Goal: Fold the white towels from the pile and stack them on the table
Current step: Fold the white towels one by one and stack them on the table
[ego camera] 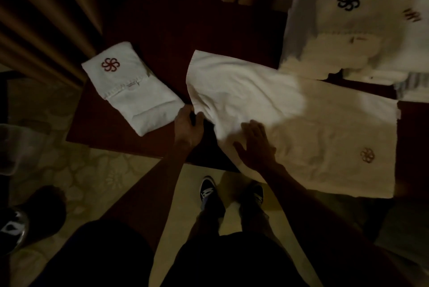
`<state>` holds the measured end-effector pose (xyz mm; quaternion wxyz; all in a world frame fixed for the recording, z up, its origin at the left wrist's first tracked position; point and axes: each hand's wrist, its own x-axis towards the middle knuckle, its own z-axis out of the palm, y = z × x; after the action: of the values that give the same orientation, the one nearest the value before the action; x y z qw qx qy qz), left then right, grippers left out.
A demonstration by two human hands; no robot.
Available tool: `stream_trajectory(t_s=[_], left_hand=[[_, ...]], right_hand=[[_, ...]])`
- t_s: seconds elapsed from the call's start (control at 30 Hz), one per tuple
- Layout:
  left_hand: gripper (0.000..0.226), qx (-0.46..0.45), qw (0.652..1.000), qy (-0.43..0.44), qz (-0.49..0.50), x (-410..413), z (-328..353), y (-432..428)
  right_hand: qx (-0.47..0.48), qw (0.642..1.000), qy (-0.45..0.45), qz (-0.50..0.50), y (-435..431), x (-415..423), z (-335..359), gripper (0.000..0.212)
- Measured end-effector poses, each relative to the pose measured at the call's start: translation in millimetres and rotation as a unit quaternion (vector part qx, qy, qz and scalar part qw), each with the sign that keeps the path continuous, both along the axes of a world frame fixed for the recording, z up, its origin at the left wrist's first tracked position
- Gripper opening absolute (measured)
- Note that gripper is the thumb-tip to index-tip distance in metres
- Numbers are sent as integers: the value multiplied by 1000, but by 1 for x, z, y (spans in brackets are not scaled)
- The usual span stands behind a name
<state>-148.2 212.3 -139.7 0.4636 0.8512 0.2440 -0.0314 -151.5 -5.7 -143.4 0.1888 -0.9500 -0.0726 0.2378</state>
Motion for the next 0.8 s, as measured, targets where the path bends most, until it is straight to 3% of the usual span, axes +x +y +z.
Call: stream_trajectory(t_s=[0.1,0.2,0.5,0.8], left_hand=[[23,-30,999,-6,14,-2,13,-8],[22,6,999,-40,8,-3,12,-2],[24,-79,993,-57,61,-17,17,8],[25,-146,985,-17,93,-17,13,7]], right_hand=[[-2,1000,7,1,-8,3,2,68],[-18,1000,17,4,-17,5,7,67],[-20,999,25,34,-45,13,0,73],[-6,998,4,54,-54,18,-2,74]])
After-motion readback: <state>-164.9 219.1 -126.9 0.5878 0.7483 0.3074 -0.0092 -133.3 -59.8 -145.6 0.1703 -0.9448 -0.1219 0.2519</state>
